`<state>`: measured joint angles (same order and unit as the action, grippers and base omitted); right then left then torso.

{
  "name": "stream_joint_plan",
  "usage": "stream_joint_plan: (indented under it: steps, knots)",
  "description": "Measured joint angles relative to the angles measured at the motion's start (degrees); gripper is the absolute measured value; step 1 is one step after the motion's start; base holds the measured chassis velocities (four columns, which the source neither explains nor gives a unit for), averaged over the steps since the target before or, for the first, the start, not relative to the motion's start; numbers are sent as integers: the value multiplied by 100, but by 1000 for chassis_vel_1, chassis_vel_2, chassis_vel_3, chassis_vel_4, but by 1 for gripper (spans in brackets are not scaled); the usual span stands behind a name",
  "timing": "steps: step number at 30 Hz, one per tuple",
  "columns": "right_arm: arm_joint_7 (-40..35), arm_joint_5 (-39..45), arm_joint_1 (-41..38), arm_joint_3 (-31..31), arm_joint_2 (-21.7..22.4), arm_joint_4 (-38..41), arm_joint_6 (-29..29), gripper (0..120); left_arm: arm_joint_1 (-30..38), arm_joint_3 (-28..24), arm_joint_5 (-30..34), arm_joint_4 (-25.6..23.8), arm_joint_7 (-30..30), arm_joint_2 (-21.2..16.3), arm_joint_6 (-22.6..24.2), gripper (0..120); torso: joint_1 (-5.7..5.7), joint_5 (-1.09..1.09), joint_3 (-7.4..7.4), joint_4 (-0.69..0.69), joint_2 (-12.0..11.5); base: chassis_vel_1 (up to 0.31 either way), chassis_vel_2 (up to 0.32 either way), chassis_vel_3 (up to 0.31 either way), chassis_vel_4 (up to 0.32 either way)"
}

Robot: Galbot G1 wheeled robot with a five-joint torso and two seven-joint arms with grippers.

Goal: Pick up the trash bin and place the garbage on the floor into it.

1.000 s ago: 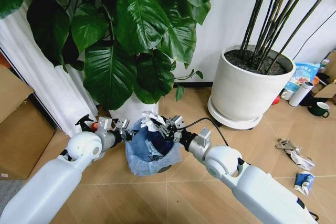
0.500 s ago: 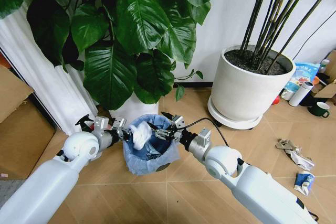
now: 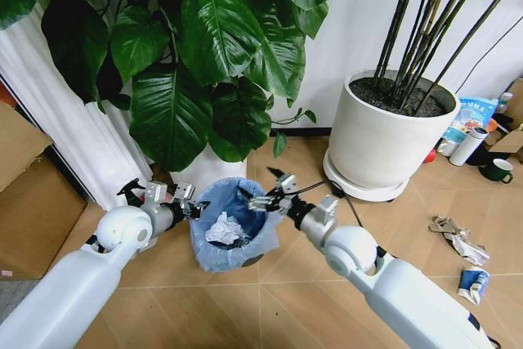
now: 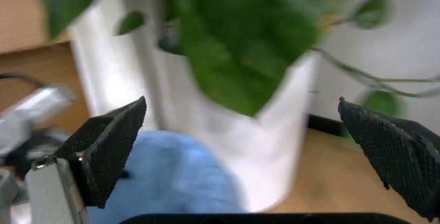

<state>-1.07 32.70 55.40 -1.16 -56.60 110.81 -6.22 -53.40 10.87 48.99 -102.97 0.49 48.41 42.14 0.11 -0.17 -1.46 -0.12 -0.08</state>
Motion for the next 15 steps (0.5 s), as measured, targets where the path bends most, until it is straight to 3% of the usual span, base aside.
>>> stream_joint_plan:
  steps: [15]
  knots:
    - [29, -653, 1737, 1956, -160, 199, -17, 100, -318, 170, -176, -111, 90, -62, -51, 0, 0, 0, 0, -1, 0, 0, 0, 0, 0]
